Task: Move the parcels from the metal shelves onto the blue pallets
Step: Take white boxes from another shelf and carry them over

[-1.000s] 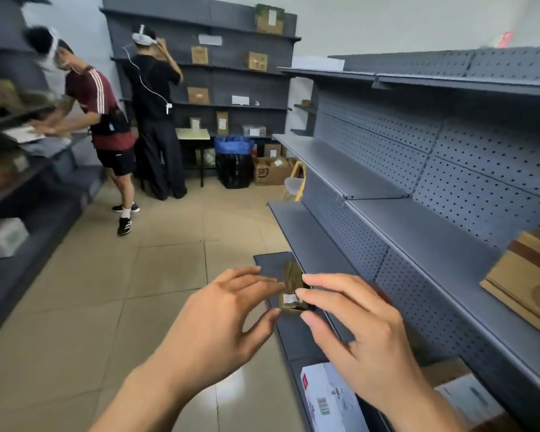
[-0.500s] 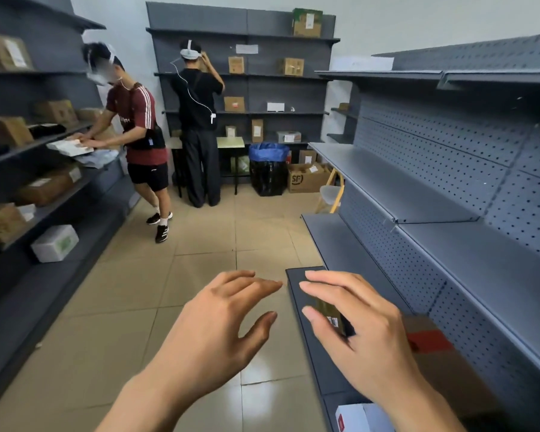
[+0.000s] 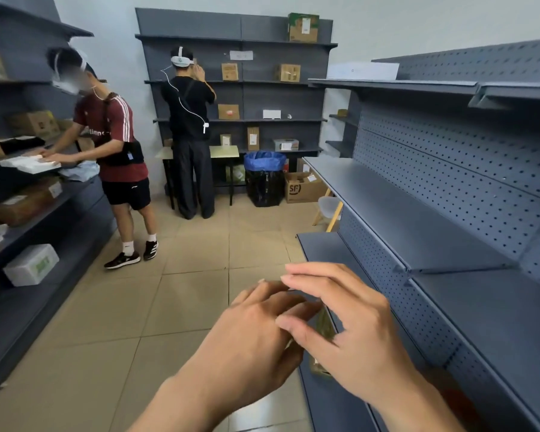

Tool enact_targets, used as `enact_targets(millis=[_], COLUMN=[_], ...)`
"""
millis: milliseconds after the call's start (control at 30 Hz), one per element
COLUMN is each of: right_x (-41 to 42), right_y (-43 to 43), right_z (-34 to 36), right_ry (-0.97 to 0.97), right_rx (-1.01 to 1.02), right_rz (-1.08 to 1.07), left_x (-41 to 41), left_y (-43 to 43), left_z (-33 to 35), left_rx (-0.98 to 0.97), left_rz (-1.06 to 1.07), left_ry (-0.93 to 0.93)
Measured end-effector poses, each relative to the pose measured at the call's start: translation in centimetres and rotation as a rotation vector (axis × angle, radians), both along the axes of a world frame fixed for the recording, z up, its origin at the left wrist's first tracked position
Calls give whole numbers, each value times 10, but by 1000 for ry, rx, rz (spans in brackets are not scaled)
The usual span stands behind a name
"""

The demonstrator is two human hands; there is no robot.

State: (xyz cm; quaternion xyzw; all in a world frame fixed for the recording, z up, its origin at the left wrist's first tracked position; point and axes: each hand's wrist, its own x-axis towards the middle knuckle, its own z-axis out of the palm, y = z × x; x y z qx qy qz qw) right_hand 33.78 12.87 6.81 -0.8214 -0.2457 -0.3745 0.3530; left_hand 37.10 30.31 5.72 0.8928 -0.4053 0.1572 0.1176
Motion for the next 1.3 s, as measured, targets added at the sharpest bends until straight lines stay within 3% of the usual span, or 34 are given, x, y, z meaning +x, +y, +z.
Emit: enact_targets(millis=[300, 733, 1300], right_x=[93, 207, 418], right_y=[-46, -67, 38], right_z=[-6, -14, 31], right_ry=[30, -6, 4], right_rx=[0, -51, -86], right_rz=[-27, -216, -285], left_x=[96, 213, 429], left_y=[-42, -24, 81], left_z=[-3, -4, 46], left_rx=[45, -38, -273], left_rz=[42, 63, 29], left_ry=[-35, -24, -2])
